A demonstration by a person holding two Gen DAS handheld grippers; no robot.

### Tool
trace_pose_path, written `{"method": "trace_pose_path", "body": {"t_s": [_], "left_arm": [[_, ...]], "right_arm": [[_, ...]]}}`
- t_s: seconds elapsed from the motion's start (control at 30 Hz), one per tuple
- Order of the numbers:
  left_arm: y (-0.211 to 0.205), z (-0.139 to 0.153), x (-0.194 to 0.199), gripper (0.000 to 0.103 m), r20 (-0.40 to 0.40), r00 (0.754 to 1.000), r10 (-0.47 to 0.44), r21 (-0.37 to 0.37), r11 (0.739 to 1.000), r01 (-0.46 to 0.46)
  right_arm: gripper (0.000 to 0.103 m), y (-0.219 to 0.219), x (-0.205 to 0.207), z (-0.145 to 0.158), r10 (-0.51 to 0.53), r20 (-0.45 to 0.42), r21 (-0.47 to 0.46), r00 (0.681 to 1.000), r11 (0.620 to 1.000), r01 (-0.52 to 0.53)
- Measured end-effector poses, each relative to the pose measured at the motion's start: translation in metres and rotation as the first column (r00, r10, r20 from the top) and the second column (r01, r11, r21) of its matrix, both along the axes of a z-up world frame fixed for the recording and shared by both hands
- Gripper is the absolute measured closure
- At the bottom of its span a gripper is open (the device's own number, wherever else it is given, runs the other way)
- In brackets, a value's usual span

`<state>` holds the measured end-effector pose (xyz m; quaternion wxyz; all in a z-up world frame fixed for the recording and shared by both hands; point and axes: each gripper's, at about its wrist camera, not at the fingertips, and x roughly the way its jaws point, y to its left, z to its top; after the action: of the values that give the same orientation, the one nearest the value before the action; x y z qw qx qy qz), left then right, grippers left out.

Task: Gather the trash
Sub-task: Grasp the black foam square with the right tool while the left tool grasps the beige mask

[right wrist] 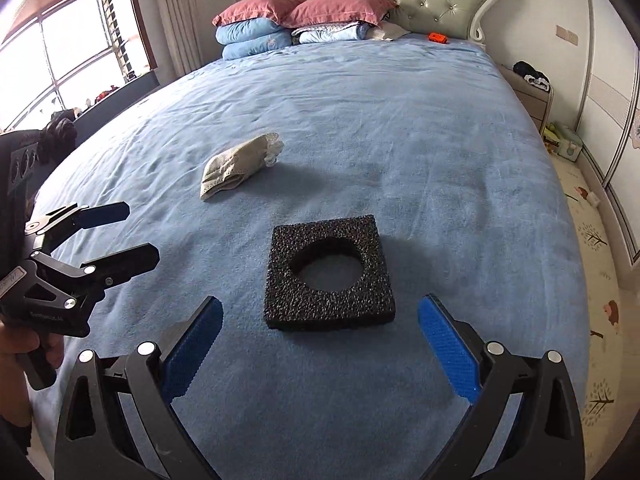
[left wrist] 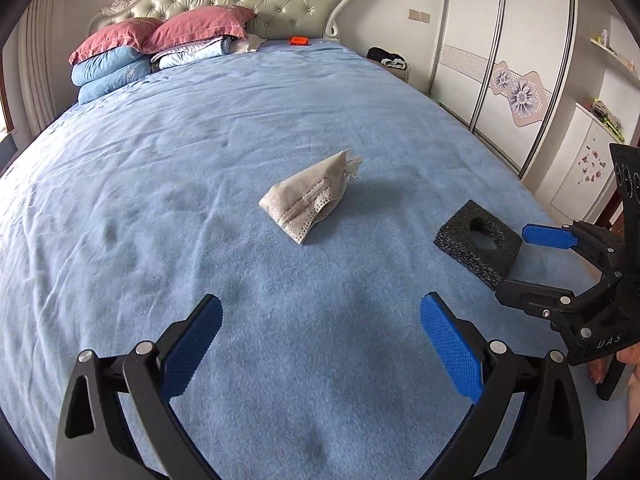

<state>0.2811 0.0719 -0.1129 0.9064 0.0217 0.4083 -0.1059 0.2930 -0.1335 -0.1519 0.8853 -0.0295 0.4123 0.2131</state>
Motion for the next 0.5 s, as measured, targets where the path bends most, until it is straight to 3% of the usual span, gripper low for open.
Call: {"method": "trace_pose_path", "body": {"t_s": [0.13, 0.23, 0.5], "left_arm": [[-0.001, -0.005, 0.019, 0.004, -0.022, 1.000, -0.012, -0.007, 1.000, 0.012], [-0.002, -0.005, 0.032, 0.004, -0.019, 1.000, -0.011, 0.007, 1.000, 0.011], [-0.005, -0.006, 0.085, 0.004, -0.021, 0.999, -0.042, 0.058, 0.997, 0.043]], "right_arm": [[0.014, 0.007, 0.022, -0.013, 0.004, -0.053, -0.005, 0.999, 1.000, -0.004], [0.039, 0.005, 0.025, -0.014, -0.010, -0.040, -0.002, 0.999, 1.000, 0.010], [0.039, -0.011, 0.012, -0.004, 0.048, -0.016, 0.139, 0.999, 0.989, -0.045]]}}
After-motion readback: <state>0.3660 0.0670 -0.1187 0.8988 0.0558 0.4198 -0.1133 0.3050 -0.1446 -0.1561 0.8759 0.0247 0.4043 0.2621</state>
